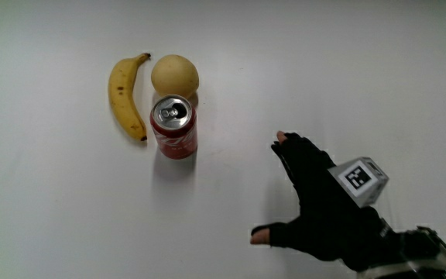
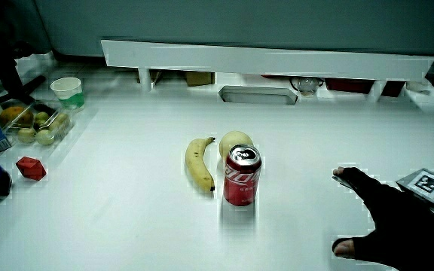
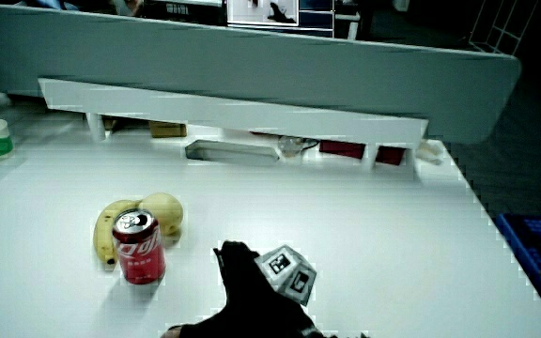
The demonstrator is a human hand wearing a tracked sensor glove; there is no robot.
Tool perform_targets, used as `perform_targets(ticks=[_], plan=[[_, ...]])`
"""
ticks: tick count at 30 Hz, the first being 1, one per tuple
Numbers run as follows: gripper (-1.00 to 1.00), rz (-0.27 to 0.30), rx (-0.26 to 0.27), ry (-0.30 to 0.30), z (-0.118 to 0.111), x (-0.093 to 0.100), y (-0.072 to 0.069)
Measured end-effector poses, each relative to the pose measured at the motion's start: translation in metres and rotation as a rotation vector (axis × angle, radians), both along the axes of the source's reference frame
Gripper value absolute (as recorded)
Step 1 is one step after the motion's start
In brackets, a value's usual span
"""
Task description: Pick cola
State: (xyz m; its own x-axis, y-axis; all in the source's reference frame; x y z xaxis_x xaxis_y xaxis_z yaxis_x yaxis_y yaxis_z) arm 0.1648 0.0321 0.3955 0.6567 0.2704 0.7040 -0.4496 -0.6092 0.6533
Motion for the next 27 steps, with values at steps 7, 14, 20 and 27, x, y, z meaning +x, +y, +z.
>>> perform_targets(ticks=[7,14,20,27], plan=[[0.00,-0.015,0.055,-0.086,0.014,-0.023,-0.023],[0.00,-0.021,0.007,-0.059,0.029,-0.045,-0.045],[0.00,-0.052,0.039,-0.076,0.045,-0.062,-0.061],[0.00,-0.035,0.038,-0.106,0.060,-0.077,-0.075]])
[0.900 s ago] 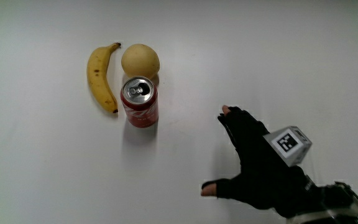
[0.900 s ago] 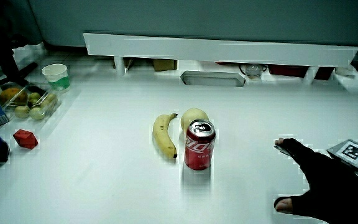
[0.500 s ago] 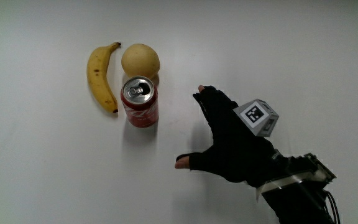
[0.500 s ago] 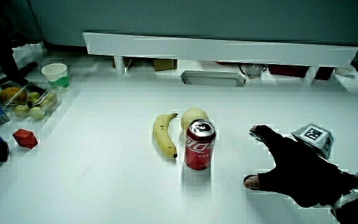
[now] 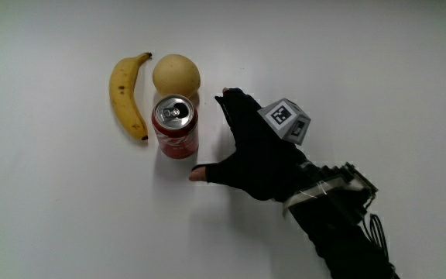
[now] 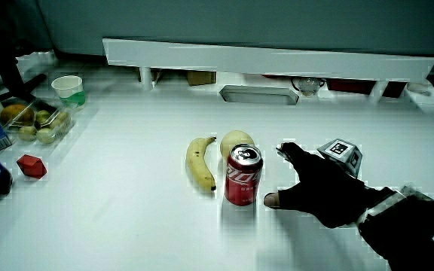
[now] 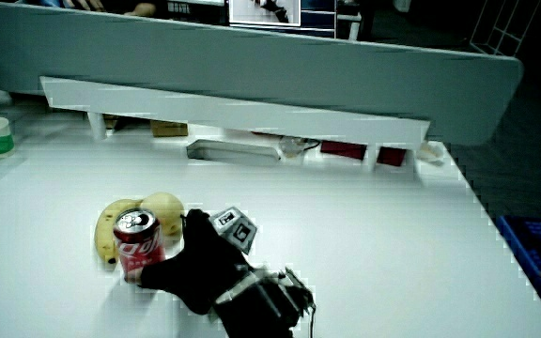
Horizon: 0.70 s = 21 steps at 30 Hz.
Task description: Pick cola
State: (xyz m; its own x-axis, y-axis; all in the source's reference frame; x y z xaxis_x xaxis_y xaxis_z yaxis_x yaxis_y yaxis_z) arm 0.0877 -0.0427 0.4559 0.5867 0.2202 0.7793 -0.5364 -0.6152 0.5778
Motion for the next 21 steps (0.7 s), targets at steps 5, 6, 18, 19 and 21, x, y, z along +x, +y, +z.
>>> perform_targets(ticks=[5,6,18,19,21], plan=[[0.00,0.023,0.083,0.011,0.006,-0.012,-0.006],[0.00,0.023,0.084,0.006,0.005,-0.014,-0.007],[0.00,0.028,0.048,0.013,0.017,-0.033,-0.013],[0.00,0.027,0.049,0.013,0.017,-0.034,-0.012],[0.00,0.033,0.055,0.015,0.019,-0.034,-0.012]])
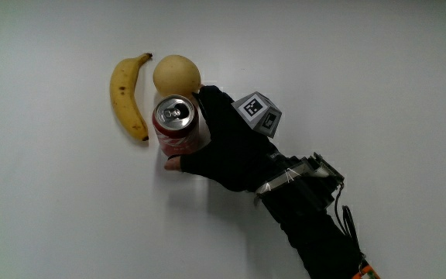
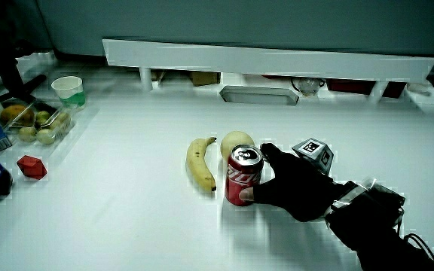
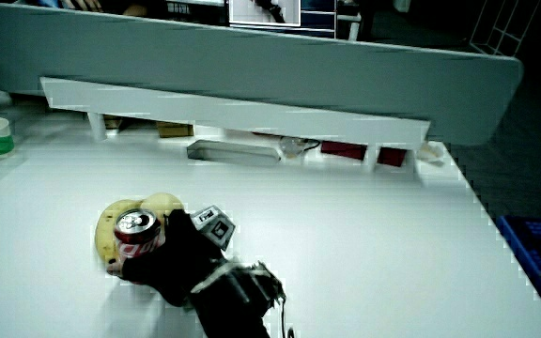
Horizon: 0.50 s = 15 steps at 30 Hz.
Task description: Pick cola
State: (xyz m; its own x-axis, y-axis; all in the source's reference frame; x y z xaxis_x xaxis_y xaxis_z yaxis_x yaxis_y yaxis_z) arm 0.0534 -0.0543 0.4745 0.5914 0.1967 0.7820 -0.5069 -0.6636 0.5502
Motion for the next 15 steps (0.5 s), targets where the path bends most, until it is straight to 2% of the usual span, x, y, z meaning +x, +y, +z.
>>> perform_targets(ticks=[5,6,7,11,15], plan=[[0.00,0.036,0.026,-0.019,0.003,0.002,0.001],[0.00,0.061,0.038,-0.022,0.001,0.004,0.000],[0.00,0.065,0.036,-0.041,0.002,0.005,0.000],[0.21,0.129,0.059,-0.079,0.002,0.010,0.001],[0.42,0.147,0.080,-0.096,0.002,0.011,0.000]])
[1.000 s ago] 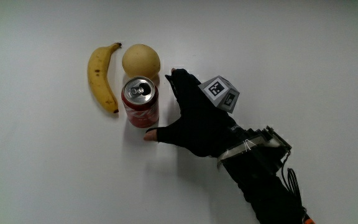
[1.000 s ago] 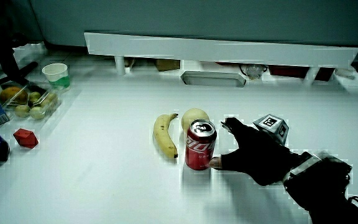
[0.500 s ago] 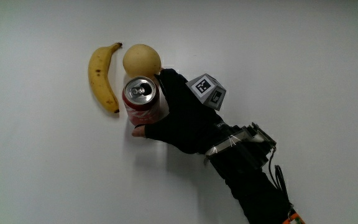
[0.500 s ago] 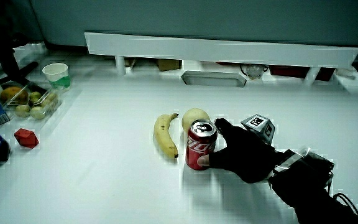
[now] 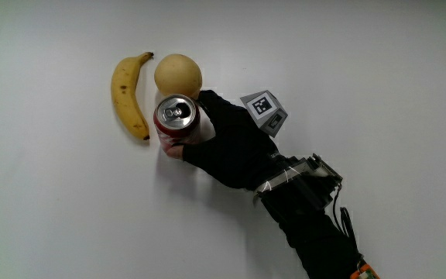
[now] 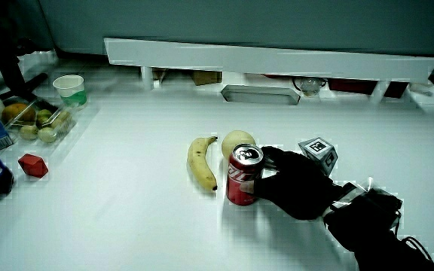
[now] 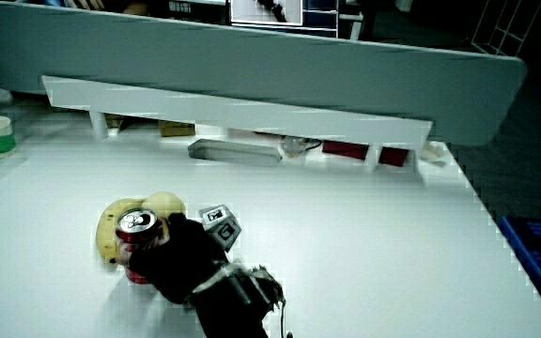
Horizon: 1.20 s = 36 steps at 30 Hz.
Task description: Pick cola
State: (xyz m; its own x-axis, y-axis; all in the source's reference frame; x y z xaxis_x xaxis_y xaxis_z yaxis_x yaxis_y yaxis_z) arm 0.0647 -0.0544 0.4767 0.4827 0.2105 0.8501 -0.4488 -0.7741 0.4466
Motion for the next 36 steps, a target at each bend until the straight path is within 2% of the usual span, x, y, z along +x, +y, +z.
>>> perform_targets(ticks=[7,10,11,12,14,15,16,17,18,19,20,21,22,23,26,28,30,32,33,34,35,36], plan=[[0.79,0.015,0.037,-0.028,0.001,0.000,0.001],[0.95,0.037,0.057,-0.053,0.002,0.001,0.003],[1.00,-0.011,-0.003,-0.084,0.004,0.001,0.002],[1.00,0.030,0.059,-0.054,0.001,0.001,0.003],[1.00,0.033,0.065,-0.049,0.001,0.001,0.003],[1.00,-0.007,0.015,-0.078,0.003,0.001,0.003],[1.00,0.040,0.071,-0.046,0.002,0.001,0.004],[1.00,-0.001,0.017,-0.089,0.002,0.002,0.004],[1.00,0.003,0.020,-0.093,0.002,0.002,0.004],[1.00,0.047,0.074,-0.065,0.000,0.002,0.005],[1.00,0.010,0.031,-0.115,0.004,0.003,0.005],[1.00,0.013,0.027,-0.110,0.003,0.004,0.006],[1.00,0.049,0.091,-0.066,-0.002,0.005,0.006],[1.00,0.006,0.042,-0.102,-0.001,0.006,0.006],[1.00,0.017,0.057,-0.123,-0.005,0.011,0.004],[1.00,0.021,0.076,-0.104,-0.011,0.015,0.003],[1.00,0.032,0.088,-0.126,-0.014,0.020,0.002],[1.00,0.036,0.102,-0.117,-0.019,0.025,0.001],[1.00,0.032,0.098,-0.094,-0.020,0.029,0.000],[1.00,0.039,0.103,-0.102,-0.022,0.032,0.000],[1.00,0.055,0.086,-0.104,-0.026,0.035,0.000],[1.00,0.057,0.097,-0.102,-0.027,0.038,0.000]])
